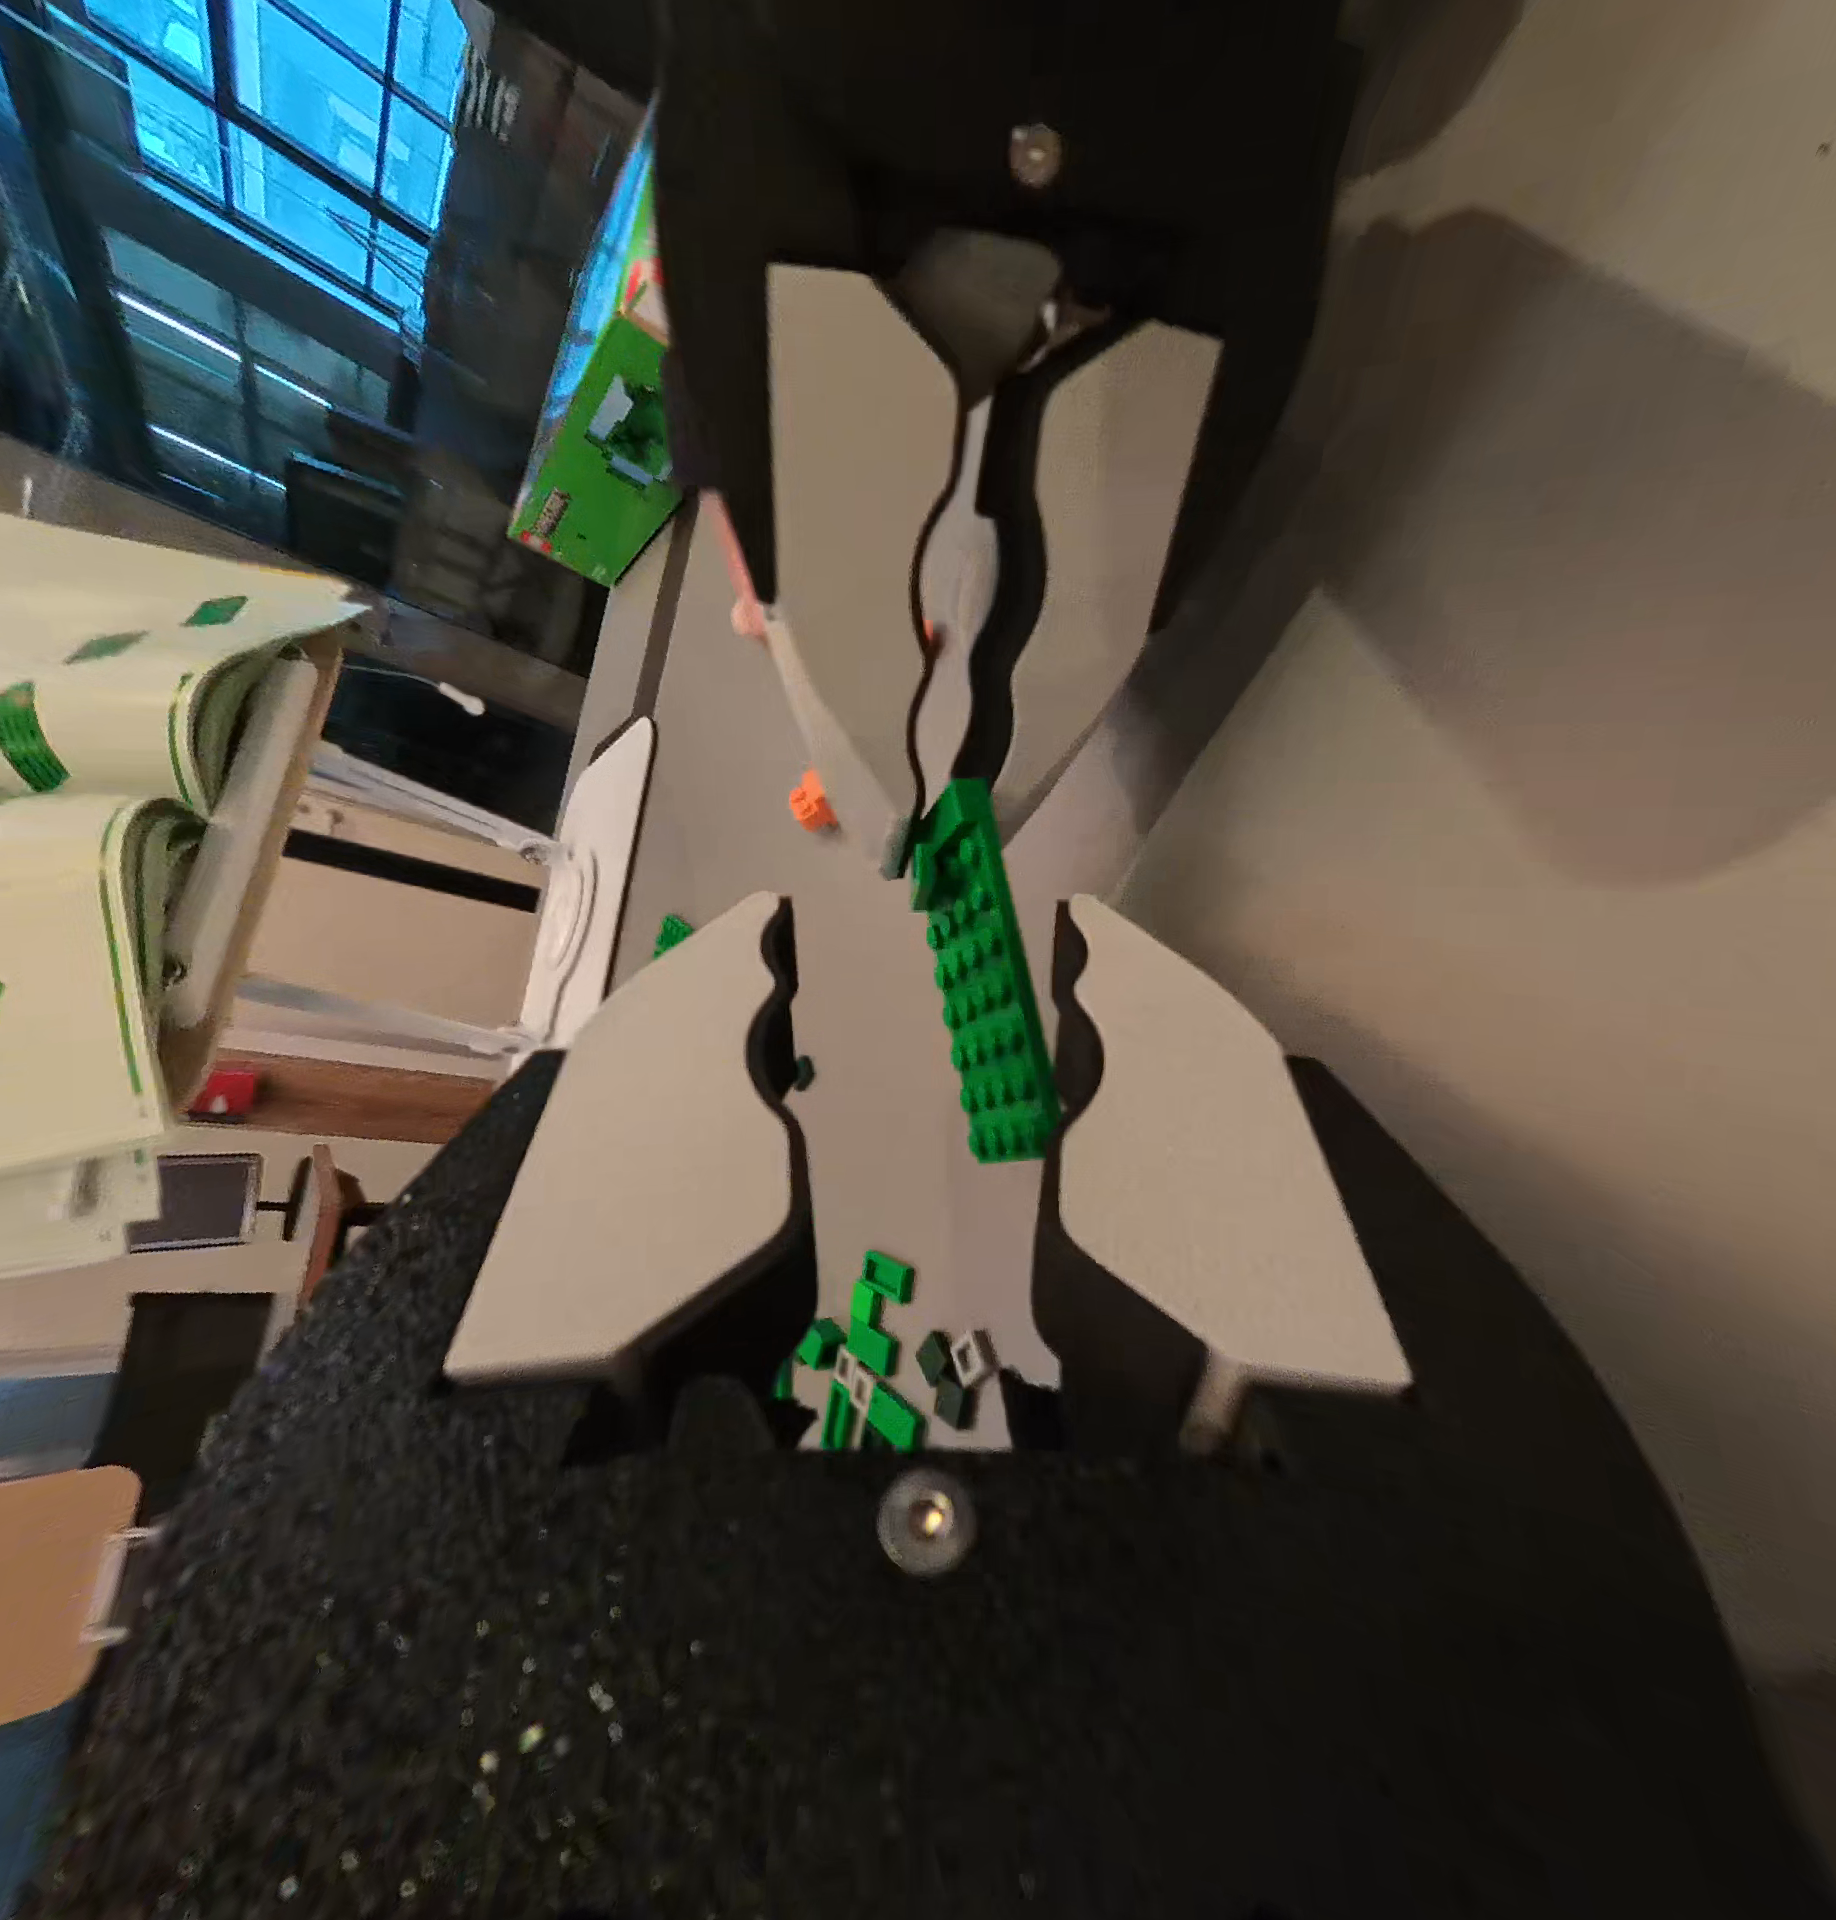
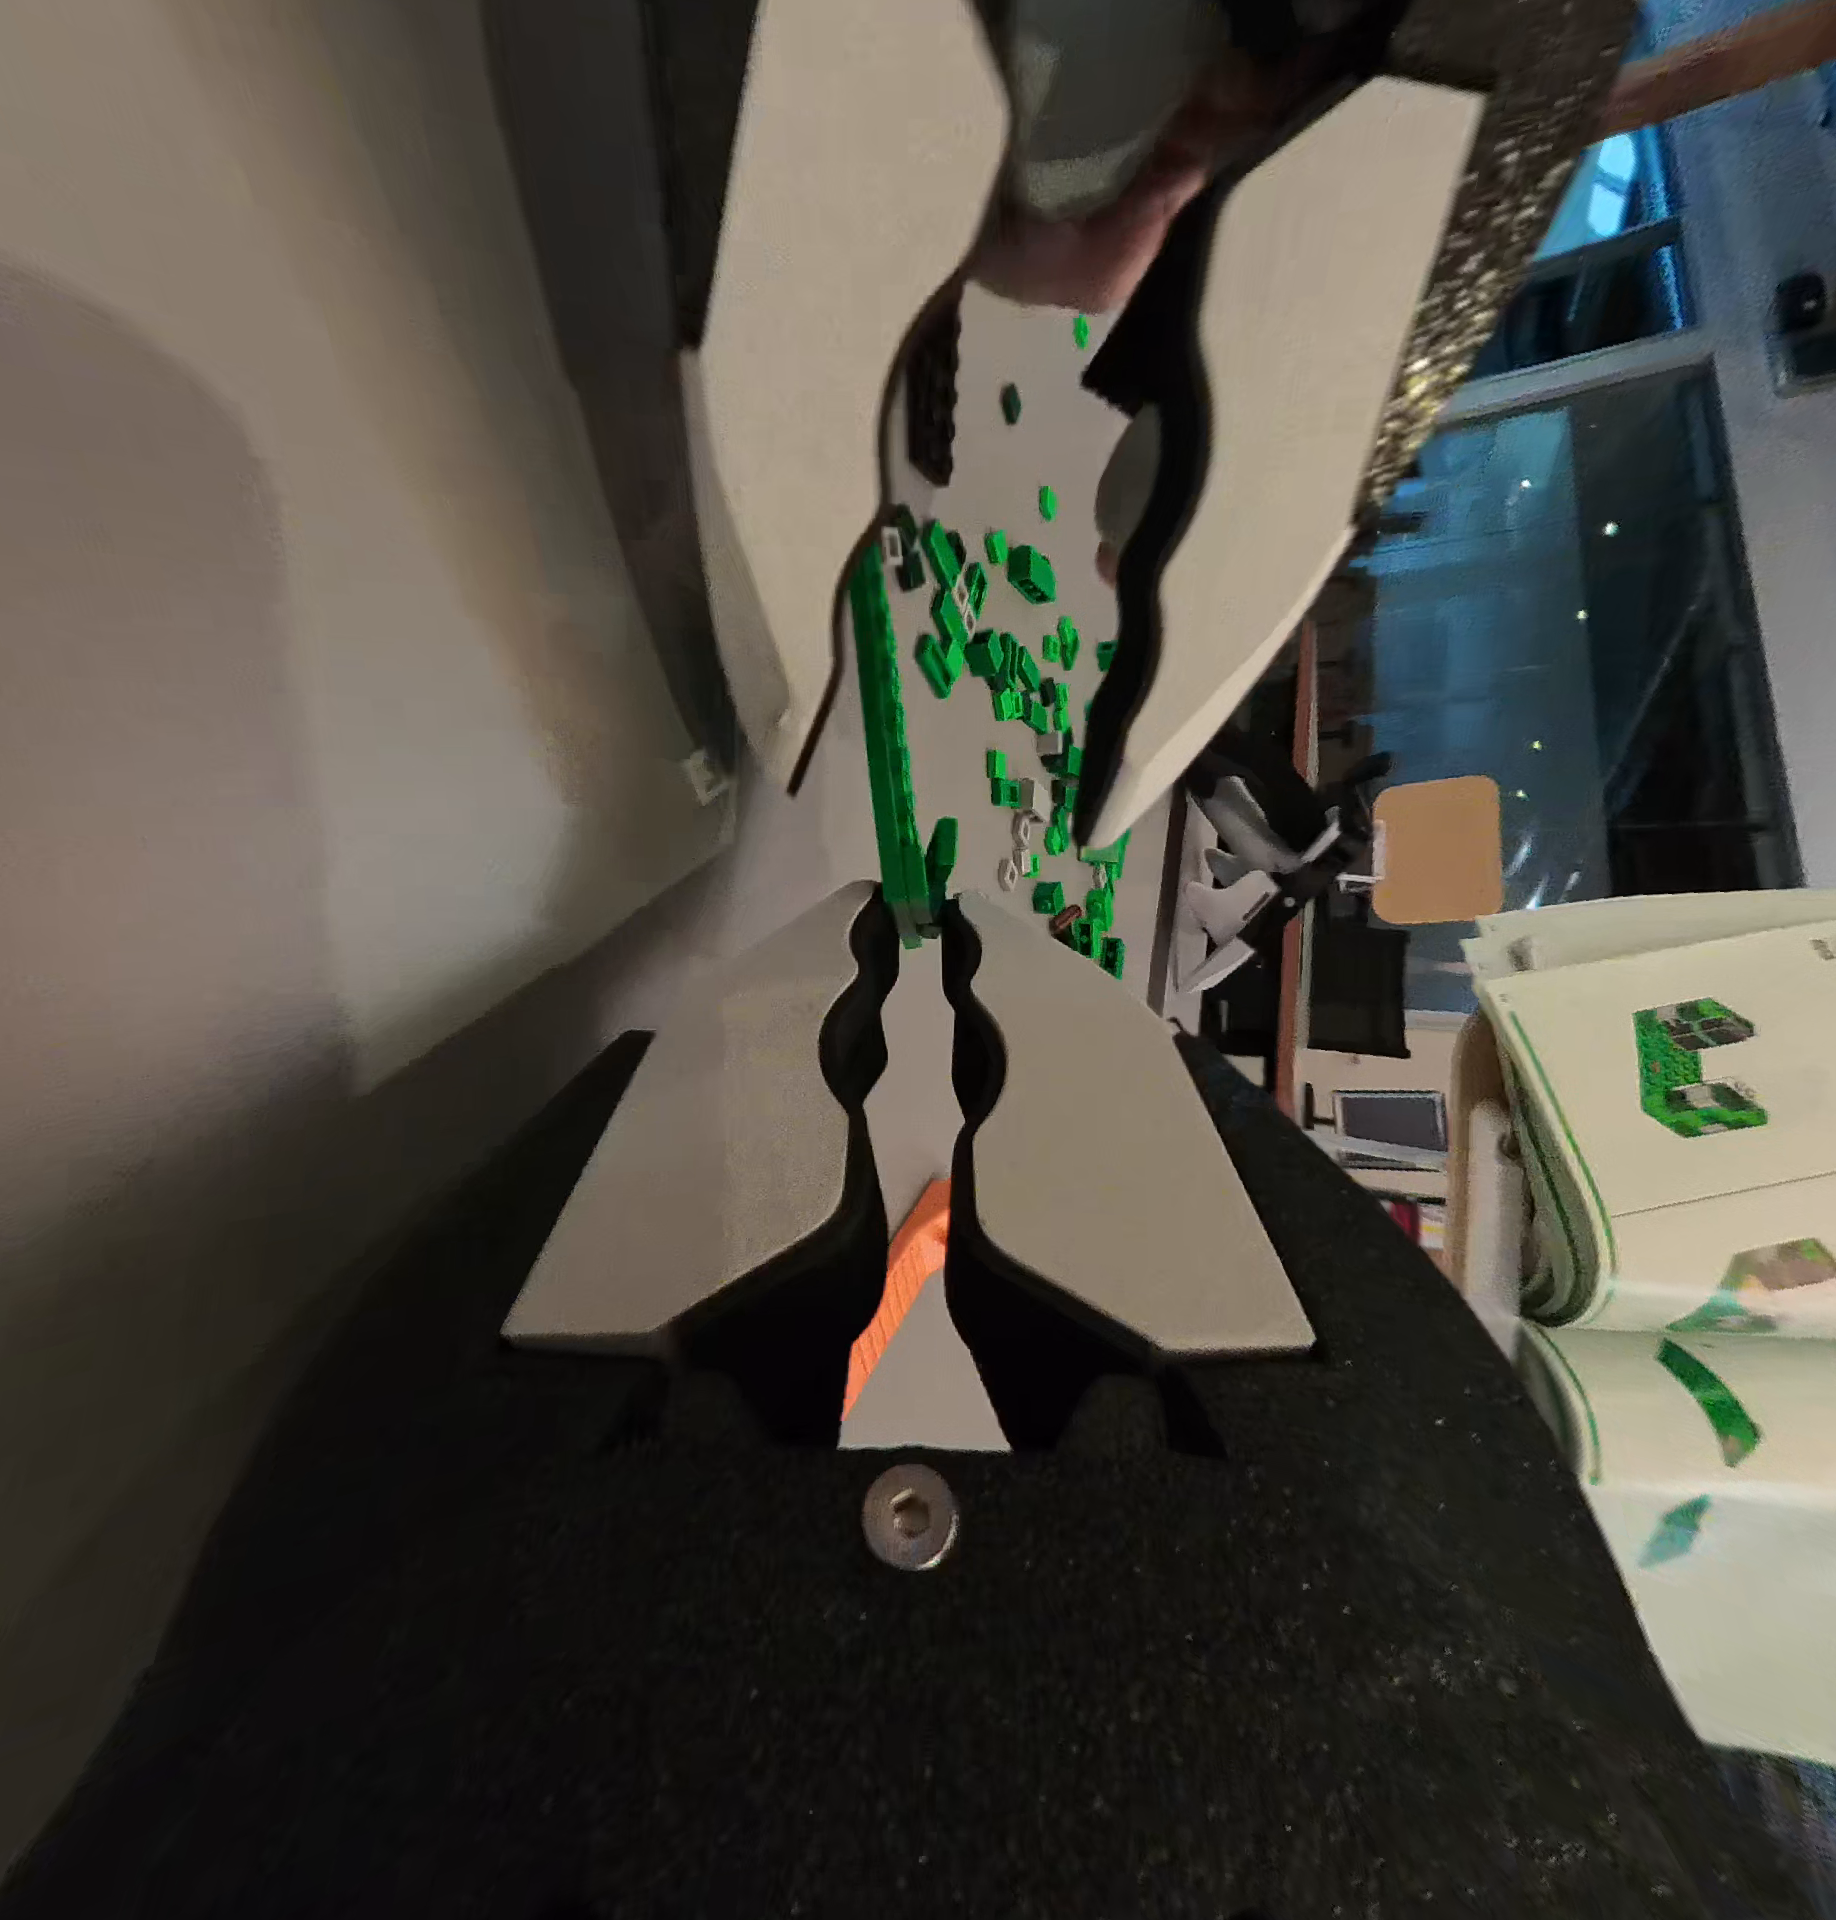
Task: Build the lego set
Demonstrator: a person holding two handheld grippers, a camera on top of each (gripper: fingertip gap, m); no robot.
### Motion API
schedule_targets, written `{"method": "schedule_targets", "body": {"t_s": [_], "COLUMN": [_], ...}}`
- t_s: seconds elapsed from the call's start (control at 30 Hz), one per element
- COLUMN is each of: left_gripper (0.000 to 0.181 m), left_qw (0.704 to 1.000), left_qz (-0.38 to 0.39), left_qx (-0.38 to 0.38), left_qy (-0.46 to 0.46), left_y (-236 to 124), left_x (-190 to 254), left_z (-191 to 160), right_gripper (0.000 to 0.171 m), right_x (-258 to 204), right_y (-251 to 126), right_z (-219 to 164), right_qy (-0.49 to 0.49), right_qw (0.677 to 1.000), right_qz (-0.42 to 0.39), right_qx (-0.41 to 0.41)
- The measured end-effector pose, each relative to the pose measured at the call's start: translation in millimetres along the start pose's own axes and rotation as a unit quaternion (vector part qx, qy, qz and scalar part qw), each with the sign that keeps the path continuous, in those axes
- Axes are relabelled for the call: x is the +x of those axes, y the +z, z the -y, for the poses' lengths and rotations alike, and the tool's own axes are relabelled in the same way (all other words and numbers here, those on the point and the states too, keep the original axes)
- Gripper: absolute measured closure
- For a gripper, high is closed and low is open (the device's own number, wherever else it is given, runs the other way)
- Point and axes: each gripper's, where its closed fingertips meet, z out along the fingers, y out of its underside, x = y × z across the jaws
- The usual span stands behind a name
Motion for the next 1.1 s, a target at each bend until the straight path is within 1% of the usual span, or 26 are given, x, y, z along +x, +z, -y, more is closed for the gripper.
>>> {"method": "schedule_targets", "body": {"t_s": [0.07,0.2,0.37,0.6,0.77,0.83,0.87,0.9,0.93,0.97,1.0,1.03,1.1], "left_gripper": [0.138,0.162,0.174,0.174,0.174,0.174,0.170,0.159,0.142,0.132,0.132,0.138,0.142], "left_qw": [1.000,0.999,0.999,0.999,1.000,0.999,0.999,0.998,0.996,0.992,0.989,0.989,0.994], "left_qz": [0.004,0.024,0.030,0.016,0.003,0.008,0.012,0.014,0.007,-0.004,-0.007,0.003,0.017], "left_qx": [0.003,0.028,0.024,0.029,0.026,0.027,0.028,0.024,0.021,0.023,0.033,0.044,0.051], "left_qy": [0.016,0.037,0.033,0.001,0.002,-0.021,-0.041,-0.064,-0.090,-0.120,-0.141,-0.140,-0.095], "left_y": [1.8,-0.3,-1.0,-2.6,-4.8,-2.2,-1.3,-0.7,-0.9,-1.8,-4.0,-7.4,-11.0], "left_x": [2.2,0.0,-3.0,-5.3,-2.9,-4.0,-6.0,-8.5,-9.9,-11.5,-14.8,-19.5,-20.3], "left_z": [1.8,12.8,11.8,15.6,16.5,15.3,14.2,11.7,9.2,7.7,8.3,9.4,11.3], "right_gripper": [0.163,0.163,0.163,0.163,0.163,0.163,0.164,0.164,0.164,0.164,0.164,0.164,0.164], "right_x": [2.3,5.3,6.3,8.8,6.8,8.2,11.2,13.0,15.0,15.4,14.8,15.3,17.6], "right_y": [-1.3,-4.4,-5.8,-9.6,-10.4,-9.2,-9.0,-9.5,-10.2,-11.0,-11.5,-12.0,-13.4], "right_z": [2.7,9.5,10.9,12.1,14.2,11.1,9.3,7.5,5.3,4.4,3.4,2.7,3.8], "right_qy": [0.014,0.048,0.061,0.079,0.074,0.078,0.079,0.076,0.072,0.067,0.065,0.065,0.071], "right_qw": [1.000,0.998,0.998,0.996,0.996,0.996,0.996,0.996,0.997,0.997,0.997,0.996,0.996], "right_qz": [0.003,0.014,0.021,0.033,0.031,0.023,0.011,0.003,-0.006,-0.011,-0.012,-0.016,-0.018], "right_qx": [0.006,0.026,0.027,0.032,0.035,0.036,0.039,0.041,0.042,0.046,0.048,0.051,0.058]}}
